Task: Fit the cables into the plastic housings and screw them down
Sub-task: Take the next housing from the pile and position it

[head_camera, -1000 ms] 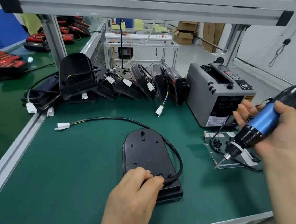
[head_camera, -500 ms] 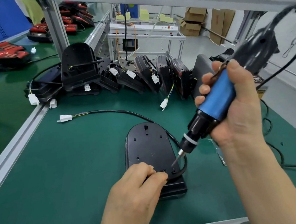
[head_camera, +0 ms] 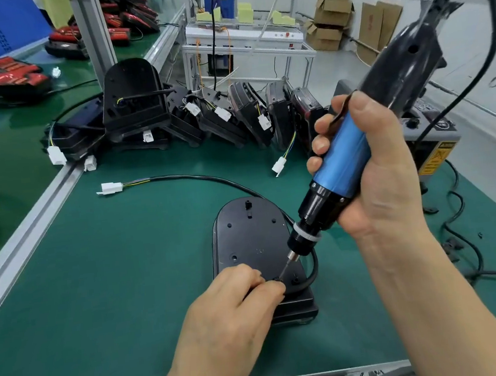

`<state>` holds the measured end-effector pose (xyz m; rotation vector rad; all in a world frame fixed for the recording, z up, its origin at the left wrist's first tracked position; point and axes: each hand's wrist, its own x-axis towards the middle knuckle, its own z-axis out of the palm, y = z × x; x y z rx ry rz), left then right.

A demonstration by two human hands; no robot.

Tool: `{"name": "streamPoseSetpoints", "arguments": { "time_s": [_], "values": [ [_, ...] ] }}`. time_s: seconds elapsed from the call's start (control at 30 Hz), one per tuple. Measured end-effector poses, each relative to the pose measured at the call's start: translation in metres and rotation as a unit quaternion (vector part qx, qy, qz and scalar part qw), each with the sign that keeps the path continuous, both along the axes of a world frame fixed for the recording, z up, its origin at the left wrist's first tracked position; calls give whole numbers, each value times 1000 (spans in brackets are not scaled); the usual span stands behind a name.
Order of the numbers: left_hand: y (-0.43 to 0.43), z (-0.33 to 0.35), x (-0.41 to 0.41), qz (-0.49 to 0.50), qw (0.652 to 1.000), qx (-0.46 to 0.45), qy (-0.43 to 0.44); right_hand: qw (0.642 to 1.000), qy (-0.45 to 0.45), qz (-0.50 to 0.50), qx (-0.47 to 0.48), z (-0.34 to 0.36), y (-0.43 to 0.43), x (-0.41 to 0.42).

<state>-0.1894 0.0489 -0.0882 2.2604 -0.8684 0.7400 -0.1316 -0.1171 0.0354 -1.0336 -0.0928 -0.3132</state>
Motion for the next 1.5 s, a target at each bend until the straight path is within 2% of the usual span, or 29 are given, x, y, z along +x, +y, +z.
{"name": "streamPoseSetpoints", "arguments": {
  "time_s": [0.77,1.17,1.5],
  "values": [
    [-2,-1,0,5,1000,-14,-6,996,-15,61,-68,8,16,6],
    [-2,-1,0,1,1000,-18,-11,986,-33,86,-139,9,29,7],
    [-2,-3,1,2,1000,-16,-12,985,-61,130,-97,6,22,6]
  ]
}}
